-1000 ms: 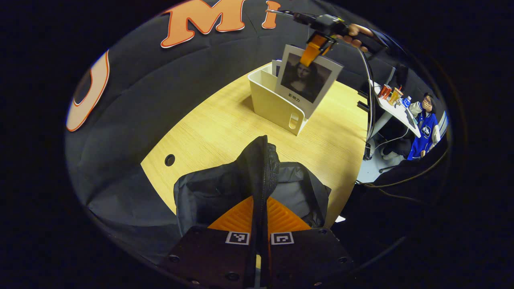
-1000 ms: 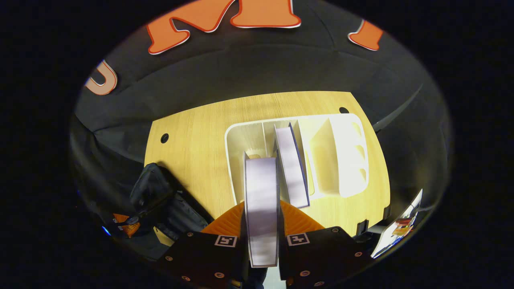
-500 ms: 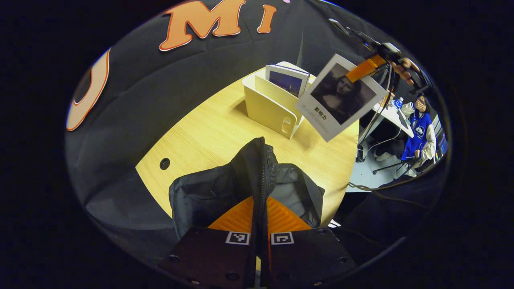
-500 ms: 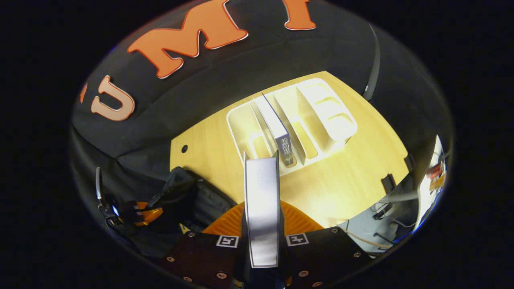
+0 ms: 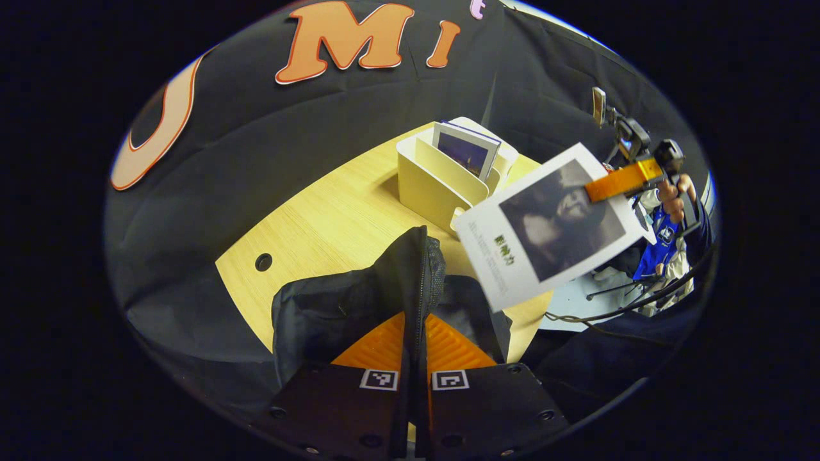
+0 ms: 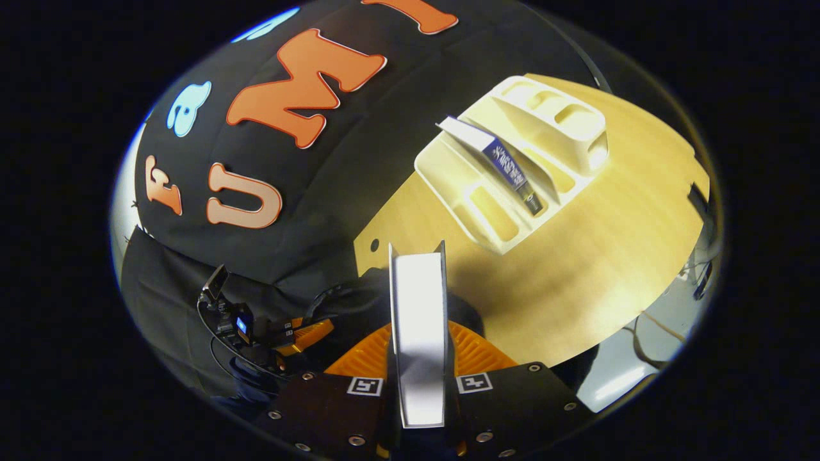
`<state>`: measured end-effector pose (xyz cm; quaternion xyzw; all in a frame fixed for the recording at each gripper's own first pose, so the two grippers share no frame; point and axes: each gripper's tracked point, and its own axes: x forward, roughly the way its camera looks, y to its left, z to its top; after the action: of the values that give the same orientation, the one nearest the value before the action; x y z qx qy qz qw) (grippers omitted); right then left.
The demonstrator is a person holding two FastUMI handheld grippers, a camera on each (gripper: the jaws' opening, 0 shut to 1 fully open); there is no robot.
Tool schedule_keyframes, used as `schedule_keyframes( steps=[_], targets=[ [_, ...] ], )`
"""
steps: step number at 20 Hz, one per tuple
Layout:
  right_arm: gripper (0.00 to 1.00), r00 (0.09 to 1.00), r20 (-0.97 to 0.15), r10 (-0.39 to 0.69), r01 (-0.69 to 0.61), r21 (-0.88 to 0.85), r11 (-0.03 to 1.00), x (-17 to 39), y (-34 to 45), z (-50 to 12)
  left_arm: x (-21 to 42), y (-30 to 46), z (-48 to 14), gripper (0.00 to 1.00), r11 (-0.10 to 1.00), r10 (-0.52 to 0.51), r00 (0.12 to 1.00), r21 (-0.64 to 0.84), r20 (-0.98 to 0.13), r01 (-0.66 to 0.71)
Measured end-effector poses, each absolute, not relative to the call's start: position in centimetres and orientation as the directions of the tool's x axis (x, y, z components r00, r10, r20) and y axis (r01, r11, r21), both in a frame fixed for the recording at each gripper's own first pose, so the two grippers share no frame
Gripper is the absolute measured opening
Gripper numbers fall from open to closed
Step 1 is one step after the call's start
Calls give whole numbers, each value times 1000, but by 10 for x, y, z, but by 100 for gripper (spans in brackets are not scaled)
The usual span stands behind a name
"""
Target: Open the schoolbag, grab two books from the bookshelf and put them into the schoolbag.
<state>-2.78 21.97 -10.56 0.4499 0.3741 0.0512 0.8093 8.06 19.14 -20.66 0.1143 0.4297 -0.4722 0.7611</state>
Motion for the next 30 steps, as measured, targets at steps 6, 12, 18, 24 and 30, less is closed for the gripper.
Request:
schedule_keyframes(
  steps=[6, 12, 18, 24, 30],
  targets=[
    [27, 702, -484, 523, 236, 851, 470, -6, 286, -158, 78, 181, -207, 6, 555, -636, 198, -263, -746, 789],
    [27, 720, -425, 549, 215, 888, 406, 26, 335, -203, 64, 164, -210, 6, 557, -644, 201, -271, -738, 785],
    [27, 720, -431, 544, 210, 882, 421, 57, 381, -238, 52, 152, -212, 5, 553, -652, 201, -278, -731, 785],
    [39, 626, -536, 566, 267, 830, 490, 48, 389, -256, 61, 158, -226, 6, 582, -633, 219, -270, -743, 767],
    [77, 463, -721, 515, 193, 649, 736, -1, 313, -258, 65, 158, -237, 5, 623, -612, 239, -273, -754, 733]
  ],
)
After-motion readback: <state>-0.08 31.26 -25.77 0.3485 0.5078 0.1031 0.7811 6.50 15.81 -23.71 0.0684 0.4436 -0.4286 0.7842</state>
